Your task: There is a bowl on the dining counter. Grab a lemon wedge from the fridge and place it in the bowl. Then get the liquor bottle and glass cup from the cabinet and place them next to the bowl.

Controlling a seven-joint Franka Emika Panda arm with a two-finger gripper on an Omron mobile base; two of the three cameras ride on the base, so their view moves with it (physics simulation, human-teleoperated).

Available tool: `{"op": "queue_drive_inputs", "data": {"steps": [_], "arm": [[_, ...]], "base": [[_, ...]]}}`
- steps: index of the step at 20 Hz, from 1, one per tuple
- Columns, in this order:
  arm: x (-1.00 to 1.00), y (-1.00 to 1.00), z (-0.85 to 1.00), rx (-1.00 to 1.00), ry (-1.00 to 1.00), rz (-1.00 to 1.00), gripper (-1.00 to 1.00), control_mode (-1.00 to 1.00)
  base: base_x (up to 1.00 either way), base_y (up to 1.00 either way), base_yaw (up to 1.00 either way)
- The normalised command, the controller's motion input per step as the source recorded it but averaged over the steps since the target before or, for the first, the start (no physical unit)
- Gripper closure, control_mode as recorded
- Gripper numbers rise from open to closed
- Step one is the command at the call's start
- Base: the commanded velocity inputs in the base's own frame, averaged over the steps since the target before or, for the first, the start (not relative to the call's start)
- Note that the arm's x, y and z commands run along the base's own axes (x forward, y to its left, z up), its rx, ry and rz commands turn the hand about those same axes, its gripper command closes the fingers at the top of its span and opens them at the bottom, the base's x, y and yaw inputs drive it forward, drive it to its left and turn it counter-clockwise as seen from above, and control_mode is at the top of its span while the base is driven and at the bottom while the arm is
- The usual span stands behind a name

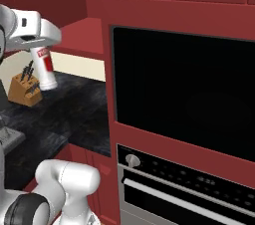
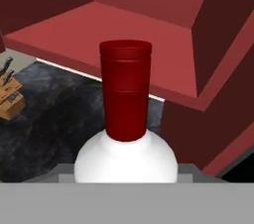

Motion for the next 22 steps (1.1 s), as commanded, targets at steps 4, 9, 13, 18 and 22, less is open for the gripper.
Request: {"op": "queue_drive_inputs", "data": {"steps": [4, 9, 13, 18, 22], "arm": [[-0.07, 0.00, -0.03, -0.02, 0.02, -0.01, 1.00, 1.00], [0.00, 0.00, 0.00, 0.00, 0.00, 0.00, 1.00, 1.00], [0.00, 0.00, 0.00, 0.00, 0.00, 0.00, 1.00, 1.00], [0.00, 0.00, 0.00, 0.00, 0.00, 0.00, 1.00, 1.00], [0.00, 0.00, 0.00, 0.00, 0.00, 0.00, 1.00, 1.00]], "base": [[-0.64, -0.02, -0.07], [-1.00, -0.17, -0.16], [-0.73, -0.57, -0.30], [-0.08, -0.82, -0.69], [0.00, -0.86, -0.75]]}}
